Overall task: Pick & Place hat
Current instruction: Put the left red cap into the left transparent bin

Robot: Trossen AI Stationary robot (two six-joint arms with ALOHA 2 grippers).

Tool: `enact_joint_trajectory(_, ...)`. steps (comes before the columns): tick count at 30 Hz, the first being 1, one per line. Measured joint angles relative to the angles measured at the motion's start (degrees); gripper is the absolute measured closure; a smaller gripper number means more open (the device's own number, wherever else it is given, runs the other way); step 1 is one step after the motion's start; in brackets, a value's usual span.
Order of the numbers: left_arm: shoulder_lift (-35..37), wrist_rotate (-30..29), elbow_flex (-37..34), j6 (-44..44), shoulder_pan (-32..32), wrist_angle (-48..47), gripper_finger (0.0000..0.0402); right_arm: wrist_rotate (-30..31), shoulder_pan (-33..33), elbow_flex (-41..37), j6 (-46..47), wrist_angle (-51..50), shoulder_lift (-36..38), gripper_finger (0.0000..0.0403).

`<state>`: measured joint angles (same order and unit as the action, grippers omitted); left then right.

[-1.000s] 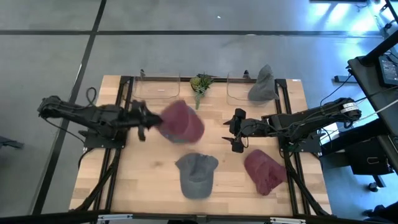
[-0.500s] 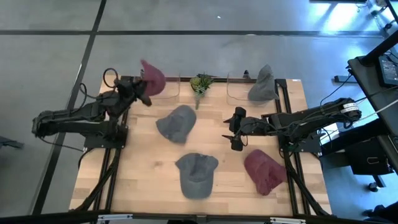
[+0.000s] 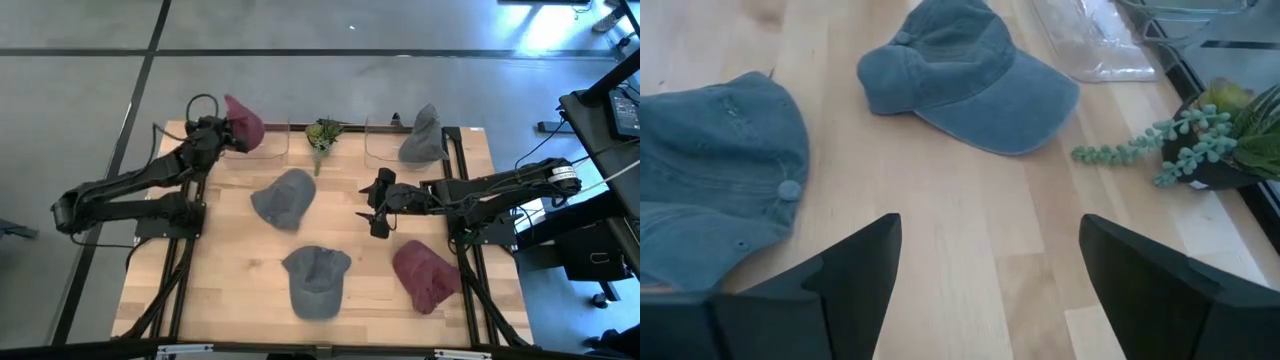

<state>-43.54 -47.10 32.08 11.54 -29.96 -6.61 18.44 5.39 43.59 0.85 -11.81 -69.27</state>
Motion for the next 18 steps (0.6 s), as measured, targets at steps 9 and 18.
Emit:
enact_joint_trajectory(9,-8.3,1.6,0.0,2.7,-6.9,-0.2,0.0375,0.0,0.0,0.0,-0.3,0.0,0.0,0.0097)
enact_joint_trajectory(18,-12.9,1.7,0.0,3.1,-12.3,-2.9,0.037,0.0,0.0,0.0,-0.3,-0.4,0.0,0.0097)
